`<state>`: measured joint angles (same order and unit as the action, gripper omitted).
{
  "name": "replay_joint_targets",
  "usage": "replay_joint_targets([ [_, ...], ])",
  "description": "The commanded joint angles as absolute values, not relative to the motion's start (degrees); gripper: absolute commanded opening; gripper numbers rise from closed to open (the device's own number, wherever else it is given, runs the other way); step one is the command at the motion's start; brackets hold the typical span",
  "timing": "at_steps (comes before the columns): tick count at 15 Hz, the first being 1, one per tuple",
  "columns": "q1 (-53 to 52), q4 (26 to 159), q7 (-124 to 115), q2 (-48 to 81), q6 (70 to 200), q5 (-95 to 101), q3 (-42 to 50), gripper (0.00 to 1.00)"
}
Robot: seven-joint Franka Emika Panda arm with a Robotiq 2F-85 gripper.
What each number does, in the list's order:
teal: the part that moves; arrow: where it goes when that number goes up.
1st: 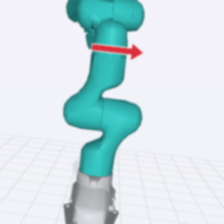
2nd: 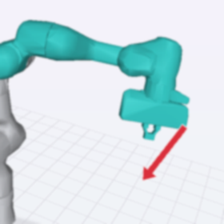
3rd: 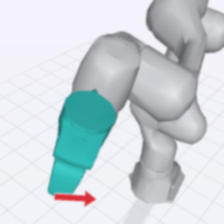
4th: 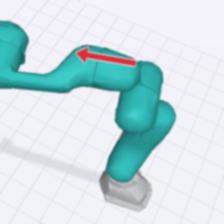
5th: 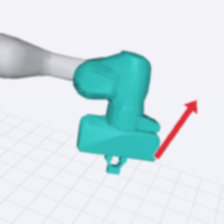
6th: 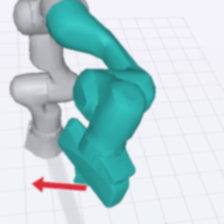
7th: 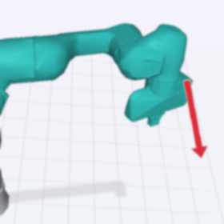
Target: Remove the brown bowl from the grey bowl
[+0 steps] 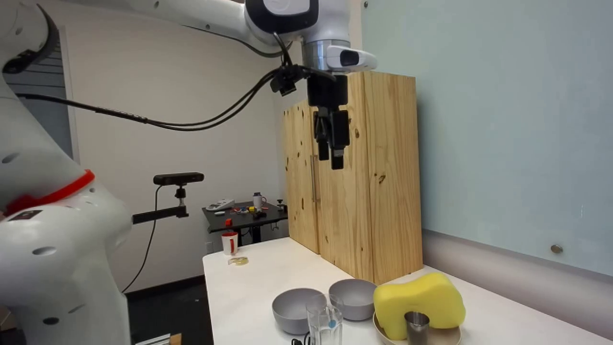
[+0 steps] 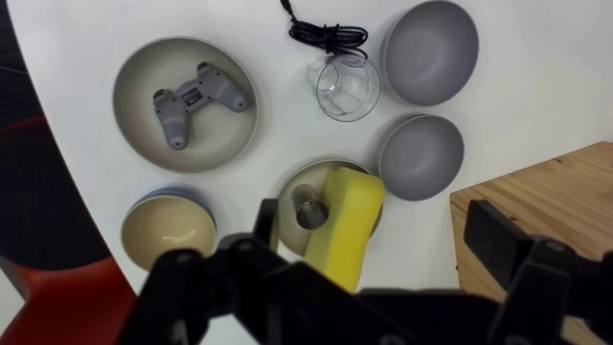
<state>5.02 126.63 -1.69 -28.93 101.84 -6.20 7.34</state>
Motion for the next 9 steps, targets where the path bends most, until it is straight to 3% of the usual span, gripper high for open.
replay_joint_targets([
  [1, 7.6, 124.8, 0.0, -26.7, 101.1, -2.8, 8.8, 1.00],
  [9, 11.3, 125.2, 8.8, -24.2, 106.6, 4.0, 14.9, 1.00],
])
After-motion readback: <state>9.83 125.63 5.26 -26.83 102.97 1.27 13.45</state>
